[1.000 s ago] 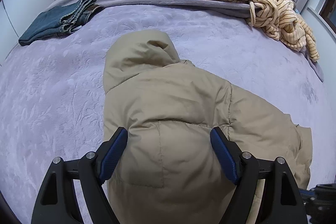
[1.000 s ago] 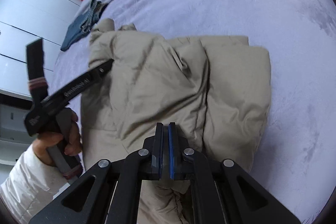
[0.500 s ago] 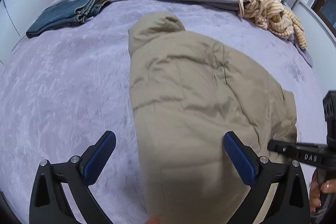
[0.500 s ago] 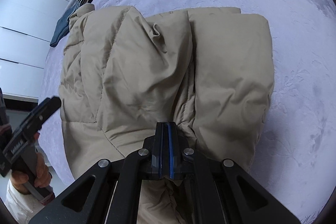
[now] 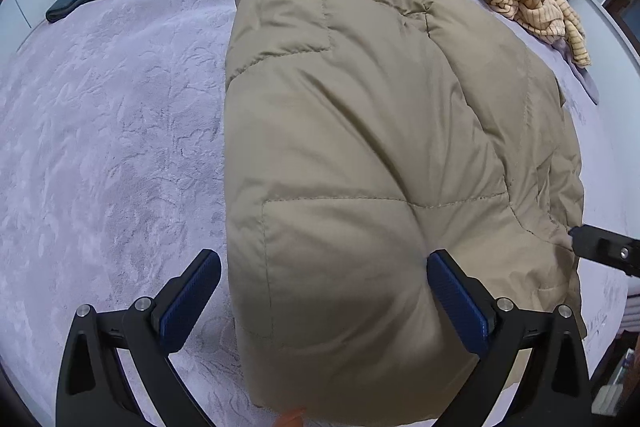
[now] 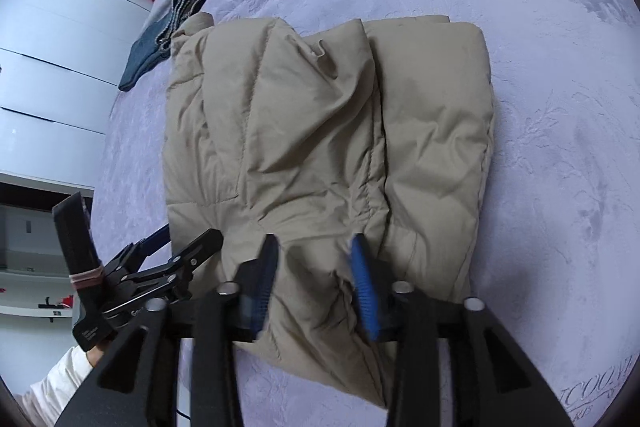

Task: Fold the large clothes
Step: 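Release the right gripper and press the bundle edge square with both grippers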

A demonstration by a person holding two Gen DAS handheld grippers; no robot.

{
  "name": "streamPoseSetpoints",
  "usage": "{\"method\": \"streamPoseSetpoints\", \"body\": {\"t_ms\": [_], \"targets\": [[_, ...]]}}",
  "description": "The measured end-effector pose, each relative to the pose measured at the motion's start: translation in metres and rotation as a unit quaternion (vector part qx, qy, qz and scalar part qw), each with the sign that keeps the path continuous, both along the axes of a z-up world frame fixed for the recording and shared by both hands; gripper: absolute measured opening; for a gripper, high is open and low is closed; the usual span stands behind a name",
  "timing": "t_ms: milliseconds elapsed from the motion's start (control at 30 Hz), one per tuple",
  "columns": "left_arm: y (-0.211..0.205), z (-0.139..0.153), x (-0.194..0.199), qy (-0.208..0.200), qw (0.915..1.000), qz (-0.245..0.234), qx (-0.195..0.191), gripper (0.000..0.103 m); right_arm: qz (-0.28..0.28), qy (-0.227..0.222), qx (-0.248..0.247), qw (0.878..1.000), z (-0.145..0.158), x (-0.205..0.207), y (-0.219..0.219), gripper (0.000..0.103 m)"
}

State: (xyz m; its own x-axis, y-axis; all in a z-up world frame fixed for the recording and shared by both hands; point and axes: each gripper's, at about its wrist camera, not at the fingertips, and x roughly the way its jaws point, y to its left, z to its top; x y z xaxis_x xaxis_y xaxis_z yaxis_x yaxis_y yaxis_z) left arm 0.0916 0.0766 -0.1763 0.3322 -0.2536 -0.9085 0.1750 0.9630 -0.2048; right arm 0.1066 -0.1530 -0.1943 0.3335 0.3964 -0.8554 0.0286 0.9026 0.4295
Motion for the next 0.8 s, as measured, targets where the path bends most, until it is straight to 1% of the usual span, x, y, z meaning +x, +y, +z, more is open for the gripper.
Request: {"method": "streamPoseSetpoints", "body": {"t_ms": [67,167,267,400,567,633,800], "targets": [[0.001,0.003,-0.002,0.0,1.0,0.002,0.001,0.103,0.005,0.001,-0.005,1.0,0.001,-0.011,0.004,0.054],[0.005,0.006,-0.007,0.005,0.9999,0.008,0.003,0.103,0.011,0.021,-0.02,1.0,-0.01,-0.023,0.011,0.054],[0.007,0.006,-0.011,0.013,0.9998,0.015,0.004,0.103,-0.006,0.051,-0.03,0.998,-0.029,-0.029,0.01,0.054],[0.005,0.008,-0.012,0.014,0.9995,0.022,0.017,0.103,-0.02,0.061,-0.031,0.997,-0.04,-0.032,0.007,0.053],[0.009,0.011,-0.014,0.026,0.9992,0.029,0.011,0.103,-0.023,0.069,-0.043,0.996,-0.043,-0.03,0.009,0.053],[0.012,0.015,-0.016,0.029,0.999,0.03,0.014,0.103,-0.026,0.072,-0.047,0.996,-0.041,-0.029,0.01,0.053],[0.019,0.026,-0.026,0.025,0.999,0.029,0.021,0.103,-0.035,0.078,-0.054,0.995,-0.039,-0.031,0.015,0.056]]}}
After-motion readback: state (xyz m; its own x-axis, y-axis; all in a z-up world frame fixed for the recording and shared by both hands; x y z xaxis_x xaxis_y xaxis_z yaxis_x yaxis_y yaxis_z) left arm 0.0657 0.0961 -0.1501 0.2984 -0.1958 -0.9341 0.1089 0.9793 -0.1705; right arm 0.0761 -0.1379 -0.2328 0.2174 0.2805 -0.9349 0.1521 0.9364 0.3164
